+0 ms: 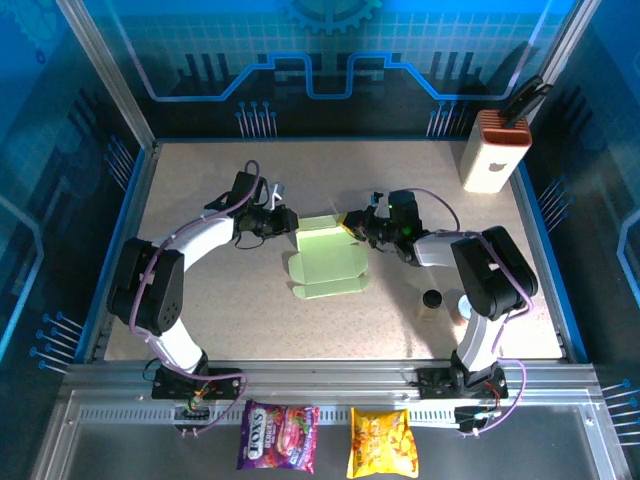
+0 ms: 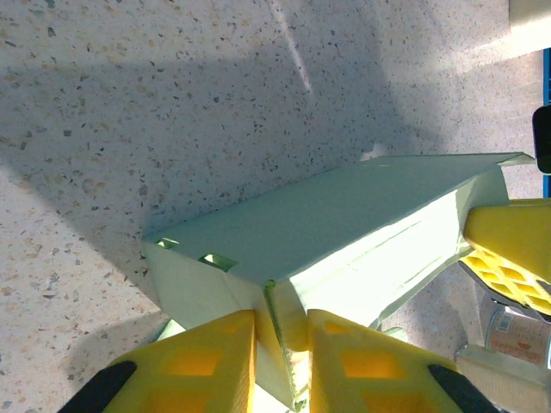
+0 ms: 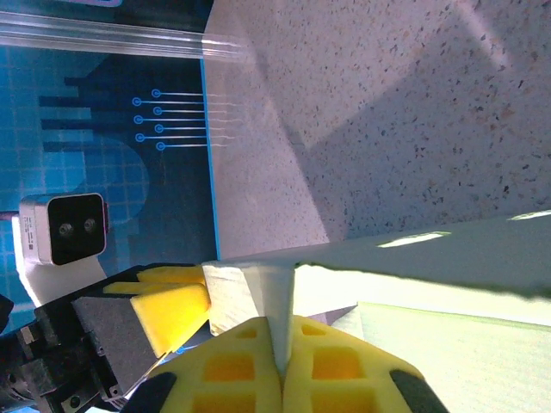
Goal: Fold the paper box
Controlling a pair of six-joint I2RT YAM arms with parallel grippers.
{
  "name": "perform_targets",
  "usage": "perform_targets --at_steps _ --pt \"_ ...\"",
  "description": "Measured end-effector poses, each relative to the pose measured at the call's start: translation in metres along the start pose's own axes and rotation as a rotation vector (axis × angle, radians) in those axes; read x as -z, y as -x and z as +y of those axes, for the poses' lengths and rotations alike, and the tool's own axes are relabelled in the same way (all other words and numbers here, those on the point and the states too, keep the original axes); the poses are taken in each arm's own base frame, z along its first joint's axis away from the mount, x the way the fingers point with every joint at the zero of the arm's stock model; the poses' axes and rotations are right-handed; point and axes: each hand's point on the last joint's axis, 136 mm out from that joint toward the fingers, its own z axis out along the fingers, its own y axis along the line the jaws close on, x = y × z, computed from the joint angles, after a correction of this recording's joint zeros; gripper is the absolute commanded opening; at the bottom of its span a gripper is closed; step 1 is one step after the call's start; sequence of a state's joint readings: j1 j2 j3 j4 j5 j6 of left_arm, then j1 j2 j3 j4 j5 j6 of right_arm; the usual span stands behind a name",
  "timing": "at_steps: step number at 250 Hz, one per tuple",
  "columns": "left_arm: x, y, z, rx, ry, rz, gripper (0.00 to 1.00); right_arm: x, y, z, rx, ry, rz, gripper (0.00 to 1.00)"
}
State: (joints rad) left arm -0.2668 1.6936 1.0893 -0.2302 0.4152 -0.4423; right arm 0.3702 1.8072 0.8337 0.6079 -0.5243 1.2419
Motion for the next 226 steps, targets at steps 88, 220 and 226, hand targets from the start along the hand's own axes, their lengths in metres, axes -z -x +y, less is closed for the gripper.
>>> perform_targets --at_steps 88,220,226 --pt "0.000 0.000 0.000 -0.001 -0.001 -0.001 0.21 0.027 0.007 -0.003 0.084 -0.093 -0.025 0.41" --pt "0.001 0.001 0.002 -0.006 0.005 -0.024 0.21 0.069 0.009 -0.052 0.143 -0.261 -0.068 0.47" --pt "0.002 0.001 0.002 -0.007 0.007 -0.027 0.21 0.068 0.009 -0.055 0.141 -0.264 -0.066 0.48"
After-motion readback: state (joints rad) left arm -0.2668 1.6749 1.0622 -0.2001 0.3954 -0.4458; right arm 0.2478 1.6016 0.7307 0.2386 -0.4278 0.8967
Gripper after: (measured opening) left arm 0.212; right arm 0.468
